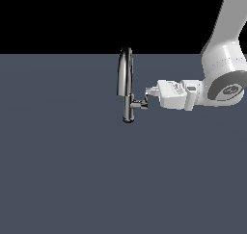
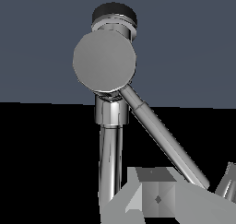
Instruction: Turn on the faucet by rotating a designated handle.
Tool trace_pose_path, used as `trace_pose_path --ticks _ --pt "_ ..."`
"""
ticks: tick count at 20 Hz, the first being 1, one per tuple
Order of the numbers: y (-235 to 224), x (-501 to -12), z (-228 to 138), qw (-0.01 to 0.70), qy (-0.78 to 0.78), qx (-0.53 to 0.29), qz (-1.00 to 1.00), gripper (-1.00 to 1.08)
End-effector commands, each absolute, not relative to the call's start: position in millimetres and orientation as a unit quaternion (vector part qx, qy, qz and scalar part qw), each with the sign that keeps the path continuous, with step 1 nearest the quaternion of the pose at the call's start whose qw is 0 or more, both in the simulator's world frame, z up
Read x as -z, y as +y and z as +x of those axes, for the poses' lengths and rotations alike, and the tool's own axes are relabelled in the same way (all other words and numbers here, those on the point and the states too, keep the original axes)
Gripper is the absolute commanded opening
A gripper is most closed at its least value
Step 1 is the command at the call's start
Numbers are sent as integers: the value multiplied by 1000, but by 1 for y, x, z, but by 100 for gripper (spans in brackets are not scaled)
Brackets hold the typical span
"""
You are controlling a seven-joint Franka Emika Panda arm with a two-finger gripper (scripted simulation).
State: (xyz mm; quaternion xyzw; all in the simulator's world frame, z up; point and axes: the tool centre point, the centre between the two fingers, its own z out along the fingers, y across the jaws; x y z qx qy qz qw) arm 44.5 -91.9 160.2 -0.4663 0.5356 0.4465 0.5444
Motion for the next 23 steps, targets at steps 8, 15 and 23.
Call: trace_pose_path --ticks 8,15,23 --pt "-80 -130 6 540 534 -457 -464 -100" --pt "-84 -109 8 543 534 -450 -466 -100" --pt "-79 -66 -1 540 534 -457 -464 -100"
